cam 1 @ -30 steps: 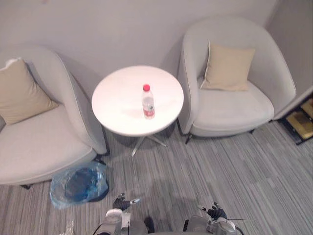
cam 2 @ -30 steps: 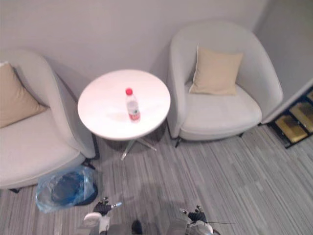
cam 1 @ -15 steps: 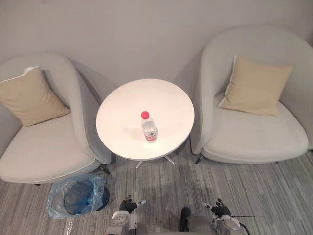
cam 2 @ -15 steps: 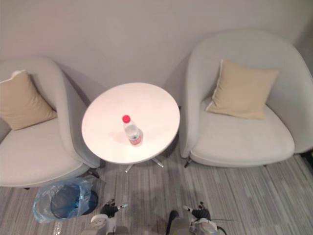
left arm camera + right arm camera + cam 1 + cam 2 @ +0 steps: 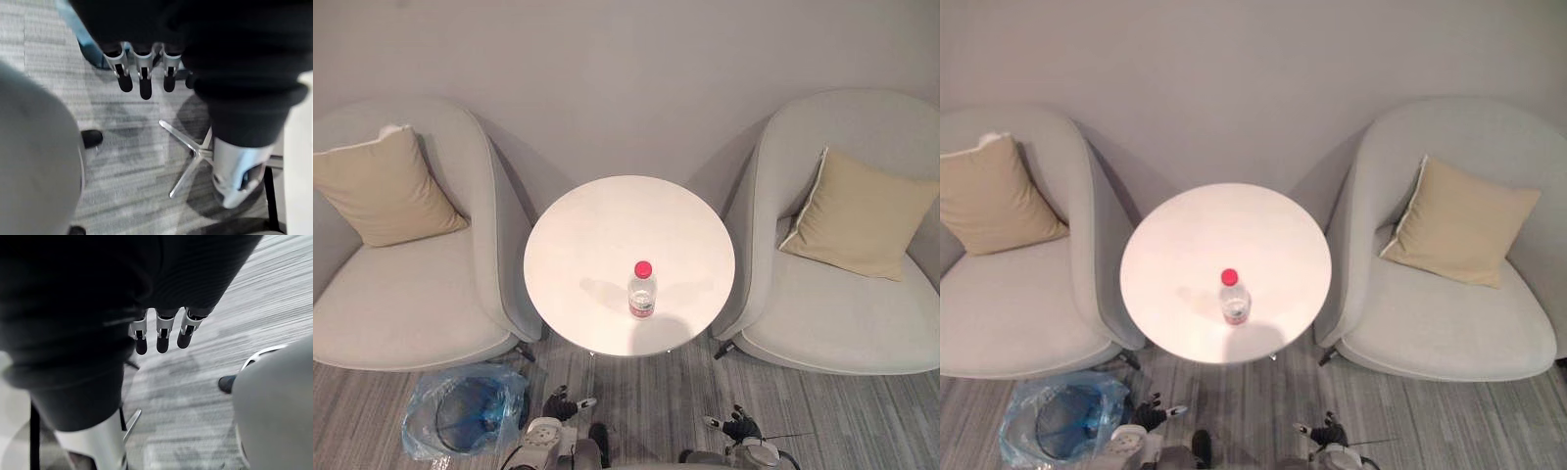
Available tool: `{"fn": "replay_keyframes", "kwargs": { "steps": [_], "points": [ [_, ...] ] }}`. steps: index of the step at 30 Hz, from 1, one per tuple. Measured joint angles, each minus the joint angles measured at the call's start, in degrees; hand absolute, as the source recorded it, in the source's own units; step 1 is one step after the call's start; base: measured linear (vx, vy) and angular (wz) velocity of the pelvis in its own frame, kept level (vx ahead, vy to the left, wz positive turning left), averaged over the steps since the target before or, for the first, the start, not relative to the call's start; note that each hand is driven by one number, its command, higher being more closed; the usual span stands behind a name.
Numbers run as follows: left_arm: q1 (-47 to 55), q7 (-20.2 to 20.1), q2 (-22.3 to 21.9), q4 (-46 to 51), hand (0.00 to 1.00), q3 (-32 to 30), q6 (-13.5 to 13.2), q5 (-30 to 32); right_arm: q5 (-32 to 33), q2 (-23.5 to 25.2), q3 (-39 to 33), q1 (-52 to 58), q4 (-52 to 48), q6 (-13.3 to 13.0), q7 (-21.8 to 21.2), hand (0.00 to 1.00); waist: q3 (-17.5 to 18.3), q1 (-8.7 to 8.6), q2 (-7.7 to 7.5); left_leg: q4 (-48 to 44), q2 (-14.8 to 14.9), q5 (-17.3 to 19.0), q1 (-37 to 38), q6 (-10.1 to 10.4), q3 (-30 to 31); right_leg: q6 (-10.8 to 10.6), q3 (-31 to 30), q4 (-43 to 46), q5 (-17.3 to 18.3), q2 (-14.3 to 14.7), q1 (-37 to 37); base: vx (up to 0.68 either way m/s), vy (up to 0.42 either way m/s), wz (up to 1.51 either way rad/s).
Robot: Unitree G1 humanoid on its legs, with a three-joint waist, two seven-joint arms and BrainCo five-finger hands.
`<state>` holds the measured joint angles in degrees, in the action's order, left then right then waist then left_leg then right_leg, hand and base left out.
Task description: Gather rubbish on tea table into small bin, then transfer packed bag to large trash can.
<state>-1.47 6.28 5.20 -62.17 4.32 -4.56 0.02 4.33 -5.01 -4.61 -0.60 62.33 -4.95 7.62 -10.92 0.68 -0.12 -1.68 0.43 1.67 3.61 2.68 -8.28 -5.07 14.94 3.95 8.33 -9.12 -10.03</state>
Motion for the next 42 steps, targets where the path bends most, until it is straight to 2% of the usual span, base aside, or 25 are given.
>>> {"fn": "replay_keyframes", "kwargs": {
  "steps": [3, 5, 8, 13, 20, 22, 27, 35, 39, 42],
  "points": [
    [0.7, -0.5, 0.7, -0.4, 0.0, 0.0, 0.1, 0.0, 0.5, -5.0, 0.2, 1.5, -5.9, 0.7, -1.7, 0.0, 0.1, -0.15, 0.22, 2.7, -0.1, -1.4, 0.8, 0.1, 0.4, 0.0, 0.0, -0.3, 0.0, 0.3, 0.3, 0.01, -0.034, 0.05],
    [1.2, -0.8, 0.8, -0.2, 0.0, 0.0, 0.0, 0.0, 0.5, -7.6, 1.2, 4.5, -16.7, -0.1, -1.6, 0.0, 0.8, -0.26, 0.12, 3.7, 0.2, -1.7, 0.8, 0.2, -0.1, 0.0, -0.9, -0.3, 0.0, 0.6, 1.2, 0.0, -0.024, -0.15],
    [2.3, -1.4, 0.9, 0.9, 0.0, 0.0, -0.1, 0.0, -0.1, -7.7, 3.5, 8.5, -27.7, -1.8, -2.1, 0.0, 1.4, -0.52, -0.25, 4.0, 0.2, -1.7, 0.7, 0.1, -0.5, 0.0, -1.9, -0.3, 0.0, 0.7, 1.8, 0.02, -0.007, -0.16],
    [3.6, -1.7, 1.3, 2.2, 0.0, -0.1, -0.3, 0.0, -4.5, -6.7, 5.2, 13.1, -39.5, -3.5, -3.4, 0.0, 2.2, -0.49, -1.31, 4.3, 0.1, -1.7, 0.8, 0.1, -0.5, 0.0, -2.6, -0.3, -0.1, 0.7, 2.0, 0.0, 0.0, -0.01],
    [4.7, -2.2, 1.6, 3.1, 0.0, -0.2, -1.4, 0.0, -7.0, -8.7, 8.1, 14.1, -48.1, -5.5, -5.4, 0.0, 2.6, -0.46, -1.66, 4.5, -0.1, -2.0, 0.7, -0.2, -0.1, -0.2, -2.8, -0.6, -0.4, 0.6, 2.1, -0.02, 0.004, 0.0],
    [4.7, -2.8, 1.6, 3.1, 0.0, -0.2, -1.5, 0.0, -8.5, -9.3, 9.1, 13.8, -49.5, -6.4, -5.4, 0.0, 2.6, -0.39, -1.62, 4.6, -0.2, -2.3, 0.5, -0.4, 0.4, -0.2, -2.5, -0.7, -0.4, 0.6, 2.1, -0.03, -0.011, 0.12],
    [4.7, -3.1, 1.6, 3.1, 0.0, 0.0, -2.4, 0.3, -10.9, -11.3, 12.8, 11.1, -50.2, -6.8, -5.1, 0.0, 2.7, -0.18, -1.43, 5.7, -0.4, -3.2, 0.3, -0.4, 1.9, -0.2, -1.3, -1.1, -0.4, 0.7, 2.0, -0.01, -0.015, 0.13],
    [4.7, -3.1, 1.3, 3.6, 0.0, 0.1, -2.5, 1.0, -12.4, -11.4, 16.4, 5.2, -49.3, -6.8, -2.9, 0.0, 2.5, 0.21, -0.78, 5.7, -0.7, -3.5, -1.2, -0.6, 4.1, -0.2, 0.3, -1.5, -0.4, 0.7, 2.2, 0.01, -0.013, 0.13],
    [4.7, -3.1, 1.0, 4.7, 0.0, 0.1, -2.6, 1.0, -13.2, -11.5, 16.7, 1.5, -45.6, -6.8, -2.0, 0.0, 2.0, 1.54, -0.34, 5.7, -0.8, -3.5, -1.9, -0.7, 4.3, -0.2, 0.4, -1.6, -0.4, 0.7, 2.7, 0.0, -0.007, 0.05],
    [4.7, -3.1, 0.9, 5.5, 0.0, 0.1, -2.6, 0.9, -13.2, -11.6, 16.7, -0.6, -44.2, -6.7, -0.9, 0.0, 1.2, 1.7, -0.02, 5.7, -0.9, -3.9, -2.9, -0.8, 5.4, -0.2, 1.6, -1.6, -0.4, 0.6, 3.1, 0.0, -0.012, 0.19]
  ]
}}
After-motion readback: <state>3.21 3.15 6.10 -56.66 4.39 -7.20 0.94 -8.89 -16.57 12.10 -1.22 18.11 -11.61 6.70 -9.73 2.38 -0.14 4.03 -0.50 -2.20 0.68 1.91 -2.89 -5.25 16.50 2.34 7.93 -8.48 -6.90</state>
